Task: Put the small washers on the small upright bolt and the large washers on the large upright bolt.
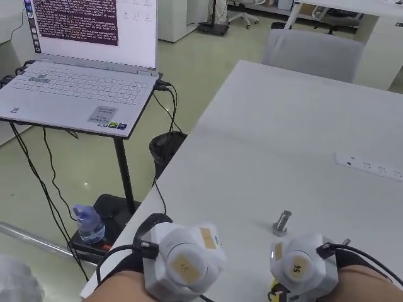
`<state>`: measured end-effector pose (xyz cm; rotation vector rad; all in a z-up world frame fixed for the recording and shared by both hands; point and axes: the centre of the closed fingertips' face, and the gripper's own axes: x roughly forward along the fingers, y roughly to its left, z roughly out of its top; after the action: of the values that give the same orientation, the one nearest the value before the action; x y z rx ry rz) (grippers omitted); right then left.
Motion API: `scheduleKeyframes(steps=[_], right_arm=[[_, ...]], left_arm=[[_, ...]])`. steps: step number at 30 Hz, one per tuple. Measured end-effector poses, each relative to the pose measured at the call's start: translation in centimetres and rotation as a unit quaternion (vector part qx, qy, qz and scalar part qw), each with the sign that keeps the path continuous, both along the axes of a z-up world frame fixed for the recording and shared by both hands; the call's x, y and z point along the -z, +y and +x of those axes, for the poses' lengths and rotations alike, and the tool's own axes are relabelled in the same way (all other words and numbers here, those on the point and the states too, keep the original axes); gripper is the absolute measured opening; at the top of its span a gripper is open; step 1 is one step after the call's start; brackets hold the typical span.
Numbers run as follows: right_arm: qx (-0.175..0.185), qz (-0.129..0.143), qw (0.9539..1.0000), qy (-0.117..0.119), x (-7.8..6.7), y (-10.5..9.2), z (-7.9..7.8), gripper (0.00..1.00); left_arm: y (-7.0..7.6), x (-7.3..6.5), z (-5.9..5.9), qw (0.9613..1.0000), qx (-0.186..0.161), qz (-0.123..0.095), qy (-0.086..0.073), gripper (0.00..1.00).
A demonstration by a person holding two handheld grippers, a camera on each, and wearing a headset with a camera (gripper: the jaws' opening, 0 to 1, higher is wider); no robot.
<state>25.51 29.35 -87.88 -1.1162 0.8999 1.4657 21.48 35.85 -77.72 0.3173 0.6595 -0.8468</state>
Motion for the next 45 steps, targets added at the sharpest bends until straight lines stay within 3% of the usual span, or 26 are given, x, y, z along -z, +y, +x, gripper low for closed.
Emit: scheduleKeyframes(steps=[10, 20, 36, 45], right_arm=[[0.016, 0.008, 0.9998, -0.004, -0.1, -0.2, 0.1, 0.13], [0.057, 0.019, 0.9981, 0.011, -1.8, -2.2, 0.7, 0.12], [0.123, 0.006, 0.9924, 0.001, -4.1, -9.6, 3.0, 0.12], [0.166, 0.001, 0.9862, -0.004, -5.0, -13.8, 4.9, 0.12]], left_arm=[[0.0, -0.1, 0.0, 1.0, -0.001, 0.001, -0.002, 0.75], [0.0, -0.1, 0.3, 1.0, -0.006, -0.005, -0.004, 0.77], [-1.7, -0.3, 0.7, 0.9999, 0.004, -0.01, -0.005, 0.78], [-1.5, -0.2, 1.1, 1.0, -0.001, -0.008, -0.005, 0.82]])
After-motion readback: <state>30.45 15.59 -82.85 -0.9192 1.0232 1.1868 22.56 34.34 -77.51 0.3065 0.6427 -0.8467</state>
